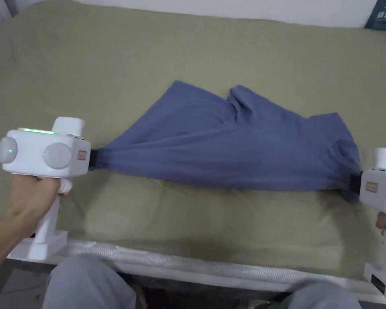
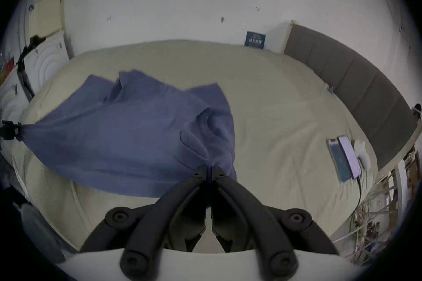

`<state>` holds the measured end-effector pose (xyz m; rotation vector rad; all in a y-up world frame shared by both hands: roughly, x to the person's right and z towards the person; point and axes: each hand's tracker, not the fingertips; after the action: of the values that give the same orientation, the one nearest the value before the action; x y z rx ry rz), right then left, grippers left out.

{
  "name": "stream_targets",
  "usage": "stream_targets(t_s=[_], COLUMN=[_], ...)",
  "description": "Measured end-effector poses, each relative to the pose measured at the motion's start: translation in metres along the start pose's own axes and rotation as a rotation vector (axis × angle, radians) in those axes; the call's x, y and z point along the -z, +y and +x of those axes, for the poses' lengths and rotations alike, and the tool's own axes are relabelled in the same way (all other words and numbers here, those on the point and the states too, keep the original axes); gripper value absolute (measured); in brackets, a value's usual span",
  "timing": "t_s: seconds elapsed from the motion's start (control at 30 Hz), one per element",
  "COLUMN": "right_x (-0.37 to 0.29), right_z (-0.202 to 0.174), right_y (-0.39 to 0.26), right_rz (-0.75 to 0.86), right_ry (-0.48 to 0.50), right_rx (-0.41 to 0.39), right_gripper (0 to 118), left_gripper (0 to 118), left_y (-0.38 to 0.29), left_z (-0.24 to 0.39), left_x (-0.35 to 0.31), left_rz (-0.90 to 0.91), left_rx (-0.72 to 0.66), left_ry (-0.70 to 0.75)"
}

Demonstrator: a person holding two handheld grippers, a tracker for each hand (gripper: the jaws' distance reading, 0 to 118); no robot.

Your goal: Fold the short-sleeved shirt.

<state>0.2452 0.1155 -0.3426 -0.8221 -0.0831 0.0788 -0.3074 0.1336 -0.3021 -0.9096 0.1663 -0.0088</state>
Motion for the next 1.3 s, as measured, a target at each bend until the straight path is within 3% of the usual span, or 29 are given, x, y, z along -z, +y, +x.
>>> stream_targets(t_s=[0.33, 0.37, 0.4, 0.43, 0.47, 0.5, 0.53, 0.63, 0.67, 0.7, 0.73, 0.77, 0.93, 1.0, 1.03, 1.1, 1.13, 1.3], right_x=[0.017, 0.016, 0.013, 0.009, 0.006, 0.004, -0.009, -0.023, -0.029, -0.034, -0.039, -0.036, -0.036, -0.032, -0.033, -0.032, -0.031, -0.023], right_z=[-0.004, -0.005, -0.007, -0.011, -0.014, -0.017, -0.024, -0.058, -0.068, -0.079, -0.09, -0.099, -0.138, -0.148, -0.152, -0.158, -0.16, -0.161], right_y=[-0.006, -0.006, -0.004, 0.0, 0.004, 0.005, 0.011, 0.016, 0.015, 0.013, 0.011, 0.009, -0.006, -0.008, -0.01, -0.013, -0.014, -0.014], right_rz=[-0.029, -0.029, -0.031, -0.026, -0.027, -0.021, 0.099, 0.055, 0.088, 0.109, 0.122, 0.122, 0.129, 0.114, 0.119, 0.105, 0.097, 0.071], right_ry=[-0.017, -0.018, -0.02, -0.026, -0.019, 0.007, 0.024, 0.117, 0.139, 0.17, 0.197, 0.195, 0.245, 0.245, 0.244, 0.244, 0.251, 0.26], right_rx=[0.004, 0.001, 0.001, 0.008, 0.015, 0.028, 0.071, -0.026, -0.029, -0.031, -0.03, -0.035, -0.044, -0.066, -0.078, -0.086, -0.09, -0.121], right_gripper=[3, 8, 22, 52, 104, 118, 111, 109, 102, 86, 49, 0, 0, 0, 0, 0, 0, 0], left_gripper=[1, 1, 2, 11, 47, 89, 116, 116, 110, 95, 59, 0, 0, 0, 8, 95, 118, 114], left_y=[-0.004, -0.003, -0.001, 0.001, 0.004, 0.006, 0.009, 0.013, 0.014, 0.015, 0.012, 0.012, 0.008, 0.008, 0.009, 0.013, 0.012, 0.009], left_z=[-0.005, -0.006, -0.008, -0.011, -0.014, -0.016, -0.018, -0.027, -0.03, -0.034, -0.036, -0.039, -0.056, -0.055, -0.053, -0.051, -0.047, -0.031], left_x=[0.018, 0.017, 0.016, 0.013, 0.011, 0.009, 0.005, -0.01, -0.015, -0.019, -0.02, -0.022, -0.006, 0.005, 0.013, 0.025, 0.032, 0.064], left_rz=[-0.029, -0.028, -0.022, -0.004, 0.016, 0.024, 0.042, 0.092, 0.094, 0.093, 0.097, 0.097, 0.012, -0.022, -0.033, -0.042, -0.071, -0.128], left_rx=[-0.034, -0.039, -0.043, -0.052, -0.049, -0.056, -0.057, -0.057, -0.065, -0.067, -0.065, -0.062, -0.113, -0.067, -0.05, -0.029, -0.022, 0.094], left_ry=[0.005, -0.003, -0.015, -0.036, -0.07, -0.064, -0.032, -0.035, -0.042, -0.047, -0.053, -0.055, -0.122, -0.142, -0.144, -0.15, -0.165, -0.057])
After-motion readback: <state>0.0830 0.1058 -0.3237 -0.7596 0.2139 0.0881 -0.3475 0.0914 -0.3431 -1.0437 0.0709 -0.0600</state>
